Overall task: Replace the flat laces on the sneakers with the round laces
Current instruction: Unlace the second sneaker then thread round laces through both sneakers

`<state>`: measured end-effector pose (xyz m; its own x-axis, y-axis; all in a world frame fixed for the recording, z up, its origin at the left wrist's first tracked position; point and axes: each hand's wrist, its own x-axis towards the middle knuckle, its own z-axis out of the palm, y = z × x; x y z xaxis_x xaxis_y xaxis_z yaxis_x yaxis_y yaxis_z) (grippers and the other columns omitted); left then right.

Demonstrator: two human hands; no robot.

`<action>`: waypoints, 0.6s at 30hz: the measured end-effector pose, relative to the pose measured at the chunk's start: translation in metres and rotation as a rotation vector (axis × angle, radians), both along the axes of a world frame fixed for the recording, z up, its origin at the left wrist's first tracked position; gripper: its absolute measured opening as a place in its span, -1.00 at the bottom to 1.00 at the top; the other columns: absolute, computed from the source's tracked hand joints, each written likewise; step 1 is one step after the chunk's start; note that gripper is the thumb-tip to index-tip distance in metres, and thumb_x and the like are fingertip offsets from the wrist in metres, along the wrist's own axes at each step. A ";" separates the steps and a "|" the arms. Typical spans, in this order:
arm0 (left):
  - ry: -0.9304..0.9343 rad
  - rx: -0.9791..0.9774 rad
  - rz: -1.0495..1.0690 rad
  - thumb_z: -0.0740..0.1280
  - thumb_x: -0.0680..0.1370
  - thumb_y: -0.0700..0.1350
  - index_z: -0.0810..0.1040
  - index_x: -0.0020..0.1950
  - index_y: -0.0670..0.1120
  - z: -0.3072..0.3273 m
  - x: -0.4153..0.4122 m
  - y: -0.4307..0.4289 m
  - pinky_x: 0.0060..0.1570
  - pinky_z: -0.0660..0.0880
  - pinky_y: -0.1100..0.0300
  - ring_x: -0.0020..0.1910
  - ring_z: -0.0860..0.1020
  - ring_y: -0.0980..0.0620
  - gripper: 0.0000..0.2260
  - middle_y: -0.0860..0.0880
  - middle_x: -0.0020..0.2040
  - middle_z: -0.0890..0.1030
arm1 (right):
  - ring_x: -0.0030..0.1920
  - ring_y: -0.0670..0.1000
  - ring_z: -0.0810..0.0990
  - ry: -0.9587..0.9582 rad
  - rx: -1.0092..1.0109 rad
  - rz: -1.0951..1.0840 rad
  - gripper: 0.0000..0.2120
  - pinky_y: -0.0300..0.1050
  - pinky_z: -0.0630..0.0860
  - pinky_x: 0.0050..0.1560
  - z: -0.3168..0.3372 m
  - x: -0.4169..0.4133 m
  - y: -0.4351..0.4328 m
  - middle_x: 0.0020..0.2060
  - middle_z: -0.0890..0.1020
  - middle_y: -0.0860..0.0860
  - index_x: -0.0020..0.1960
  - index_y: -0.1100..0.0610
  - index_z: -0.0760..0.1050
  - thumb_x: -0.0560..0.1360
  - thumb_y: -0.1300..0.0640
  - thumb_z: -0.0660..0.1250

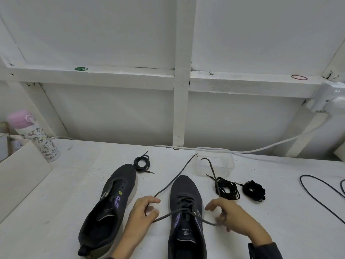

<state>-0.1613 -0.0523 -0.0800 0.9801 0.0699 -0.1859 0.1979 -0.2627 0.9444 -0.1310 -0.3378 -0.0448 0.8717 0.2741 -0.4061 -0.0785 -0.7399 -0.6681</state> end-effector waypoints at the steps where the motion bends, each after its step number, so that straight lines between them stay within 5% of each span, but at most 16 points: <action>1: -0.022 0.062 -0.009 0.40 0.46 -0.25 0.61 -0.06 0.28 -0.001 0.001 0.000 0.17 0.45 0.16 0.17 0.49 0.07 -0.63 0.13 0.23 0.44 | -0.18 -0.02 0.58 0.016 0.000 -0.001 -0.49 -0.16 0.55 -0.28 0.001 0.000 -0.004 0.01 0.48 -0.16 0.04 -0.16 0.52 0.44 0.44 0.18; 4: -0.082 0.245 -0.046 0.37 0.49 -0.26 0.56 -0.01 0.24 0.003 0.011 0.000 0.28 0.30 0.14 0.40 0.26 0.12 -0.65 0.16 0.38 0.27 | -0.17 -0.01 0.68 0.004 0.076 -0.049 -0.32 -0.20 0.54 -0.30 0.012 0.005 -0.013 0.23 0.43 -0.12 0.13 -0.17 0.54 0.36 0.54 0.10; 8: -0.133 0.324 -0.110 0.35 0.53 -0.19 0.50 0.04 0.20 0.017 0.041 -0.008 0.25 0.15 0.27 0.42 0.22 0.14 -0.73 0.14 0.38 0.30 | -0.17 -0.12 0.66 -0.153 0.012 -0.125 -0.24 -0.22 0.51 -0.28 0.032 0.023 -0.029 0.20 0.54 -0.15 0.06 -0.24 0.56 0.28 0.54 0.04; 12: -0.168 0.360 -0.161 0.32 0.54 -0.21 0.51 0.10 0.12 0.018 0.084 -0.022 0.23 0.20 0.27 0.39 0.32 0.06 -0.76 0.08 0.31 0.43 | -0.03 -0.07 0.60 -0.396 -0.212 -0.265 -0.36 -0.10 0.47 -0.13 0.049 0.043 -0.031 0.10 0.54 -0.21 -0.01 -0.24 0.54 0.33 0.48 0.11; 18: -0.155 0.659 -0.360 0.17 0.58 -0.24 0.46 0.34 0.00 0.005 0.140 -0.046 0.36 0.29 0.02 0.43 0.30 -0.09 -0.64 -0.06 0.44 0.37 | 0.02 -0.01 0.56 -0.567 -0.054 -0.362 -0.80 -0.13 0.39 -0.08 0.041 0.092 0.004 0.09 0.62 -0.07 0.07 -0.07 0.59 0.52 0.17 0.30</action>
<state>-0.0215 -0.0985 -0.0752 0.9749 -0.2098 -0.0748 -0.1286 -0.8044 0.5800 -0.0388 -0.3333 -0.0037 0.9871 -0.0836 0.1363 0.0237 -0.7664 -0.6419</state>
